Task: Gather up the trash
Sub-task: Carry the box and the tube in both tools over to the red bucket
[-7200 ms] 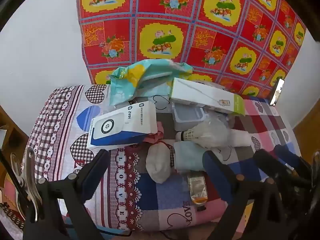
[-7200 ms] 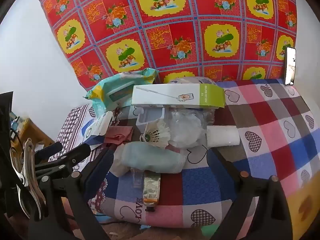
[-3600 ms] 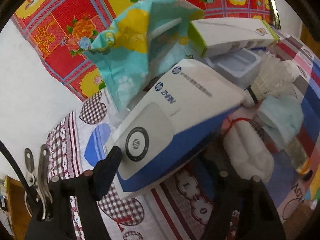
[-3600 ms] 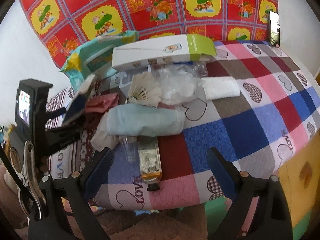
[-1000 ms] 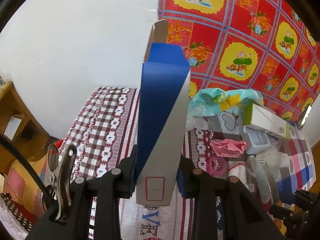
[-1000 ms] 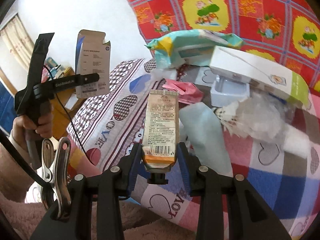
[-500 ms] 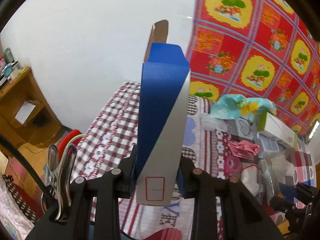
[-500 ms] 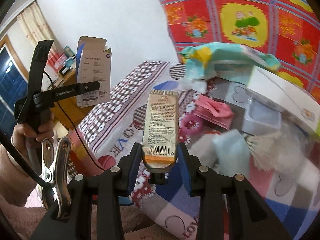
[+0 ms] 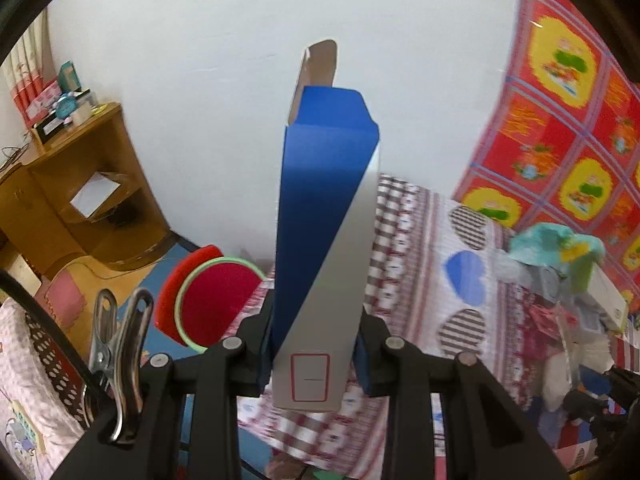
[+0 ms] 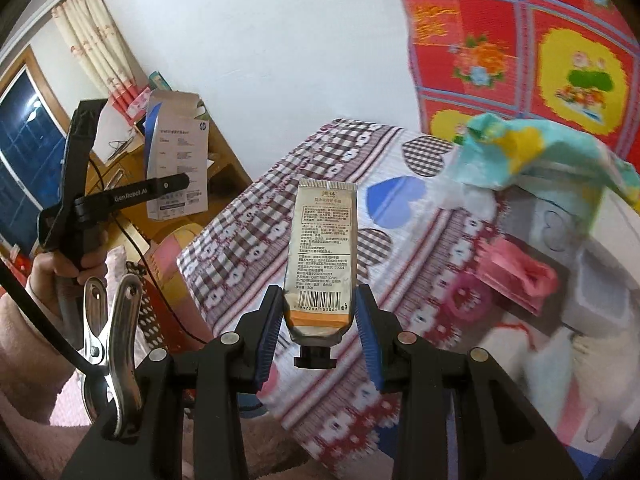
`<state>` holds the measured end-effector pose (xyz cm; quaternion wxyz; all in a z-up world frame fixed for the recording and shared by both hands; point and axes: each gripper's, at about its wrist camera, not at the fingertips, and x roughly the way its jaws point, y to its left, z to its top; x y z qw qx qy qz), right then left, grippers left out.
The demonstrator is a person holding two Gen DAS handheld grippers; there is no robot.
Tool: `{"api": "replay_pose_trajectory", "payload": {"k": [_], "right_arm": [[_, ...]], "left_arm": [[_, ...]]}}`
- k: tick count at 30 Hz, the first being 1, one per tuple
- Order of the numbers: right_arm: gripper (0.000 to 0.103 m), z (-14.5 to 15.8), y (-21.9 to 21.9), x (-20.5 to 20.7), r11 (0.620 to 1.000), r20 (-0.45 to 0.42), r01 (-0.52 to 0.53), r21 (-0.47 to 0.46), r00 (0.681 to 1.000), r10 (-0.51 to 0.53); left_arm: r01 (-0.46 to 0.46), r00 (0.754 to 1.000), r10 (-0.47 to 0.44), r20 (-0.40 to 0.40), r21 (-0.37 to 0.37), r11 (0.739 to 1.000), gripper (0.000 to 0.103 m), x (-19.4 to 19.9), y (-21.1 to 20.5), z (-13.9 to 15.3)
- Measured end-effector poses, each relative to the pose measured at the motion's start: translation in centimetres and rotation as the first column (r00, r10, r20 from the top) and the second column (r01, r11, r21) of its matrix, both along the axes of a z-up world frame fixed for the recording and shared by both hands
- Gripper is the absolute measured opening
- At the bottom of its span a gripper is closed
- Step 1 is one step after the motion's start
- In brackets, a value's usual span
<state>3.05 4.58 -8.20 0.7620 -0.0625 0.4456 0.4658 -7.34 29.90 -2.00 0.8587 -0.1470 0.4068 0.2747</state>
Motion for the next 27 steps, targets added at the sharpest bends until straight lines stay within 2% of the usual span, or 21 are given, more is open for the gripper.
{"api": "replay_pose_trajectory", "payload": {"k": [7,10,18,27], "right_arm": [[0.037,0.0,5.4,-0.5,1.000,-0.010,0.030,-0.009,0.999,-0.030],[0.037,-0.1,7.3,-0.6,0.998,-0.007,0.057,-0.022,0.998,-0.057],[0.037,-0.3,10.9,-1.2,0.988,-0.002,0.137,-0.070,0.991,-0.137],[0.037,-0.7,13.6,-1.5,0.968,0.009,0.216,-0.126,0.976,-0.216]], "left_arm": [[-0.034,0.998,0.033,-0.056,-0.023,0.999,0.033,-1.1,6.5,-2.4],[-0.046,0.994,0.042,-0.097,-0.032,0.998,0.033,-1.1,9.4,-4.6],[-0.047,0.983,0.023,-0.180,-0.131,0.990,0.033,-0.7,16.5,-12.7],[-0.020,0.965,-0.036,-0.259,-0.213,0.977,0.033,1.0,22.0,-21.8]]}}
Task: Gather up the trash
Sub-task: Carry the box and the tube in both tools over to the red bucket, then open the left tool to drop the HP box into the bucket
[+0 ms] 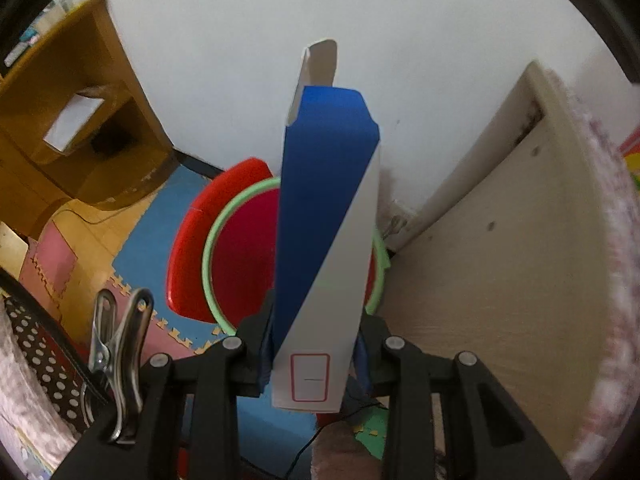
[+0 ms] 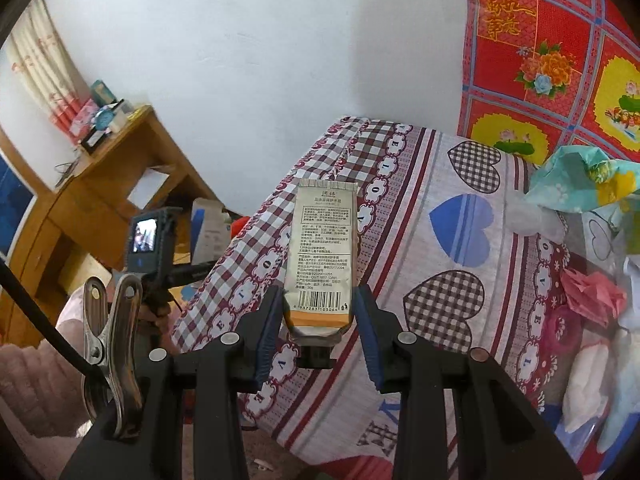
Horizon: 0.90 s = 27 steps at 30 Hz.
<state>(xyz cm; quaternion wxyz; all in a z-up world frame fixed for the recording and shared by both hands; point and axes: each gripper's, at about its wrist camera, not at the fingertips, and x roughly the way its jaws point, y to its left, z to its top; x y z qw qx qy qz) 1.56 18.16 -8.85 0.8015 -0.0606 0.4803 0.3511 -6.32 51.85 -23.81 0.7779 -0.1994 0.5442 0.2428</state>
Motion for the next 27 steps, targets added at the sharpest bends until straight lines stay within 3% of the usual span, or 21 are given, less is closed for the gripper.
{"api": "replay_pose_trajectory", "payload": {"k": [8,14,20,27], "right_arm": [[0.037,0.2,0.8,-0.9,0.997,0.020,0.038,-0.062,0.999,-0.037],[0.037,0.5,0.9,-1.0,0.994,0.046,0.070,-0.089,0.997,-0.066],[0.037,0.8,1.2,-0.9,0.993,0.050,0.071,-0.091,0.997,-0.066],[0.037,0.5,2.9,-0.6,0.997,0.033,0.013,-0.074,0.999,-0.010]], "left_arm": [[0.014,0.998,-0.017,-0.057,-0.053,0.998,0.033,1.5,2.0,-6.6],[0.045,0.994,-0.051,-0.098,-0.057,0.997,0.034,2.1,2.2,-9.9],[0.032,0.994,-0.038,-0.105,-0.063,0.998,0.035,2.4,2.5,-10.7],[0.000,0.995,-0.008,-0.096,-0.078,0.997,0.038,2.5,3.3,-9.6]]}}
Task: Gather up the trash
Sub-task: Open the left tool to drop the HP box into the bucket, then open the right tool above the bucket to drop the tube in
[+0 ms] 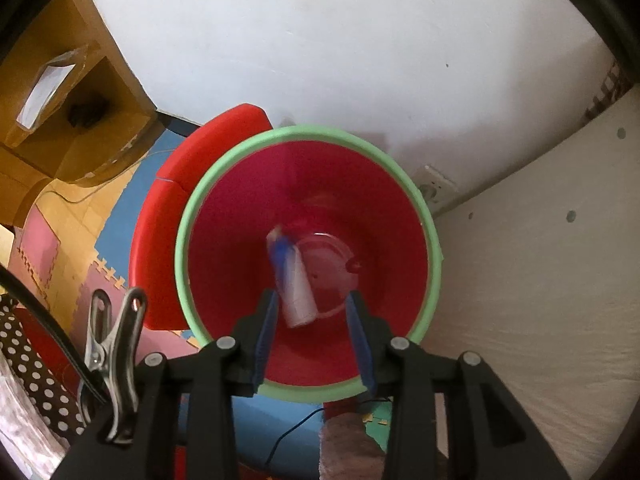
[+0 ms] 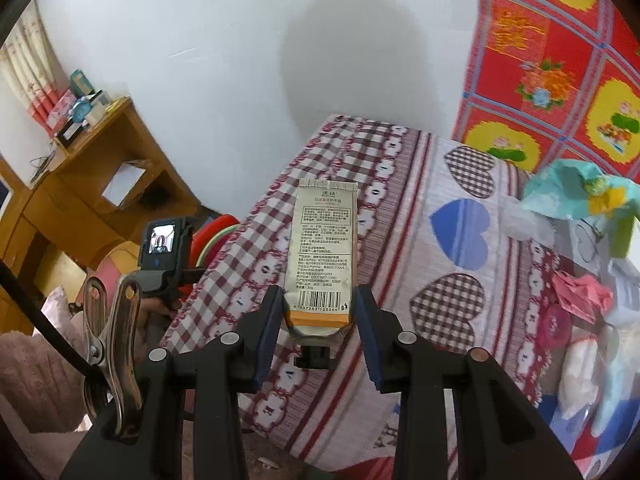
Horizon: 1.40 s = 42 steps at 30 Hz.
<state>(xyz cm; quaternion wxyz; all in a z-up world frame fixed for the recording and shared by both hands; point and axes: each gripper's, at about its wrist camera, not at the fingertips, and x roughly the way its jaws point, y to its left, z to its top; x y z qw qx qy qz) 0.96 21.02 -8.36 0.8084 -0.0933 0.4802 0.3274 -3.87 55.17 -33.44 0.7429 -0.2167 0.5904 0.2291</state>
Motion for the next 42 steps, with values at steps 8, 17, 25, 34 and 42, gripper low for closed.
{"api": "replay_pose_trajectory", "payload": {"k": [8,17,25,34,42], "right_arm": [[0.037,-0.6,4.2,0.2,0.990,-0.031,-0.142,0.023,0.989,0.142],[0.038,-2.0,11.5,0.2,0.949,-0.073,-0.309,0.068,0.947,0.314],[0.038,-5.0,19.2,0.0,0.918,-0.129,-0.395,0.029,0.910,0.395],[0.038,-9.7,25.5,0.8,0.899,-0.201,-0.435,-0.052,0.886,0.417],[0.039,-12.2,27.8,2.0,0.910,-0.221,-0.409,-0.062,0.895,0.388]], "left_arm": [[-0.051,0.998,0.051,0.042,-0.007,0.999,0.039,-1.6,0.5,2.9],[-0.114,0.991,0.114,0.074,0.001,0.993,0.039,-5.2,1.0,6.7],[-0.179,0.978,0.178,0.109,0.000,0.984,0.039,-8.4,1.3,9.6],[-0.245,0.962,0.243,0.124,-0.003,0.970,0.040,-11.4,2.0,11.6],[-0.296,0.948,0.293,0.125,0.008,0.955,0.040,-13.2,2.3,12.9]]}}
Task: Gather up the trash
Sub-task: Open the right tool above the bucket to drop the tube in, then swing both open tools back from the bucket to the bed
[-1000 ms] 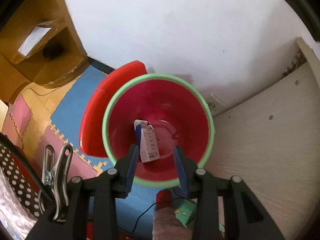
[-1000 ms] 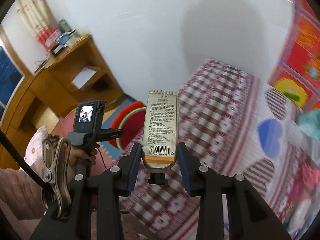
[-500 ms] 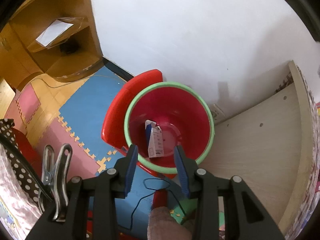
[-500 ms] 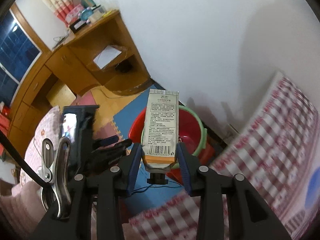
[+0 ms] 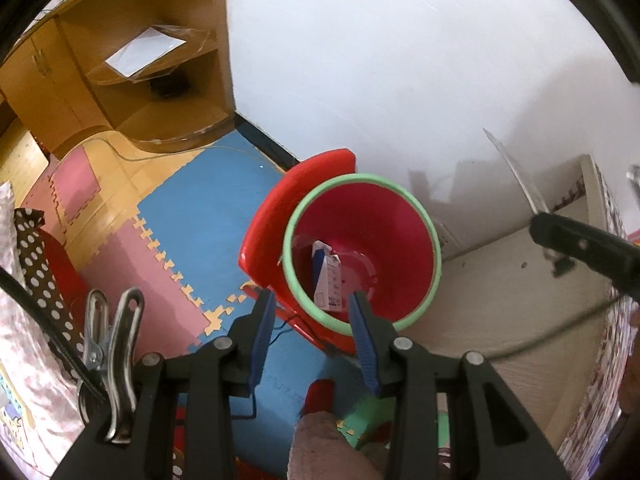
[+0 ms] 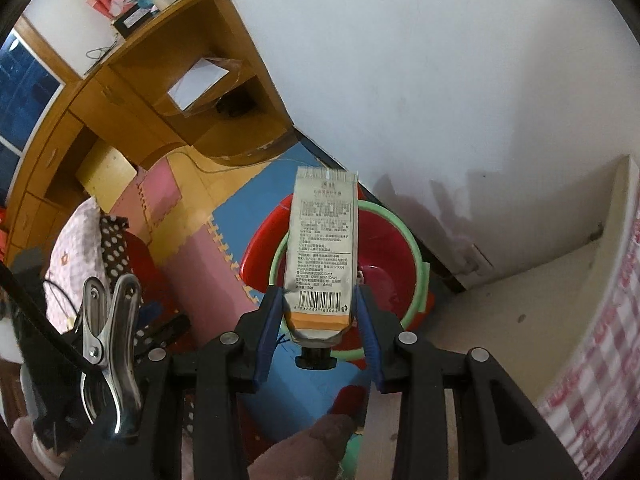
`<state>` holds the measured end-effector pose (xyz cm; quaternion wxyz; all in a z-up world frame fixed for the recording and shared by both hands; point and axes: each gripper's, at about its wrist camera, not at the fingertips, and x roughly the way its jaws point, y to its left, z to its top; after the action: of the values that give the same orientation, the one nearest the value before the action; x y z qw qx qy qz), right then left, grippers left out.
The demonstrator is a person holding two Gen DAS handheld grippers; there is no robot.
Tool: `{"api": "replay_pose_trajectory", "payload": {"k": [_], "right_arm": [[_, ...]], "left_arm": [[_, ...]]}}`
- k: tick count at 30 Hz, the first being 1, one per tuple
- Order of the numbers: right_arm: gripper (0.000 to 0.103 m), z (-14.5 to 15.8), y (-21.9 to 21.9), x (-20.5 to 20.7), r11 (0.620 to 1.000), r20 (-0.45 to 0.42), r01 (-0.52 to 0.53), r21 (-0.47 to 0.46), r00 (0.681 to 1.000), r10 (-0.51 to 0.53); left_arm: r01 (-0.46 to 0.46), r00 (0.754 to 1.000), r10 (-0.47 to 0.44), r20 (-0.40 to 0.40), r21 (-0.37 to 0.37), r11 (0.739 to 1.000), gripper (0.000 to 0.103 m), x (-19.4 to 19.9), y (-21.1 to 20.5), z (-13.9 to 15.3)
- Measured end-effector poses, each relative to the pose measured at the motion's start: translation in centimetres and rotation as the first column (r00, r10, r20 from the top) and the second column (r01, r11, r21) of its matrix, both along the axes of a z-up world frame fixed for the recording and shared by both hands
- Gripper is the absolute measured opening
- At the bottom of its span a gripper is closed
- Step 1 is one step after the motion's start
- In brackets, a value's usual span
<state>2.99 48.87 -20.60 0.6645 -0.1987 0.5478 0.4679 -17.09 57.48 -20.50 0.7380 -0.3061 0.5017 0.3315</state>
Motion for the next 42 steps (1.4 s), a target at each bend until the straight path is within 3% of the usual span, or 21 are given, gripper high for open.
{"api": "replay_pose_trajectory", "payload": {"k": [3,13,20,32,42], "right_arm": [[0.047,-0.1,0.0,0.4,1.000,-0.008,0.027,0.009,1.000,-0.027],[0.048,2.5,-2.2,-0.5,0.995,0.028,0.051,0.080,0.998,-0.054],[0.048,4.1,-4.8,-1.8,0.988,0.007,0.086,0.131,0.996,-0.088],[0.048,8.5,-9.3,-3.0,0.966,0.025,0.121,0.227,0.991,-0.130],[0.048,11.1,-12.7,-6.1,0.949,0.009,0.082,0.305,0.996,-0.089]], "left_arm": [[-0.014,1.000,0.014,-0.003,0.006,1.000,0.040,-0.2,0.2,0.4],[0.016,1.000,-0.016,0.014,-0.006,1.000,0.040,0.5,0.4,1.6],[0.064,0.998,-0.063,0.021,-0.026,0.998,0.040,2.0,-0.1,2.6],[0.155,0.987,-0.156,0.034,0.029,0.988,0.040,4.4,-1.6,5.5],[0.164,0.985,-0.167,0.036,0.083,0.983,0.040,3.1,-3.2,7.8]]}}
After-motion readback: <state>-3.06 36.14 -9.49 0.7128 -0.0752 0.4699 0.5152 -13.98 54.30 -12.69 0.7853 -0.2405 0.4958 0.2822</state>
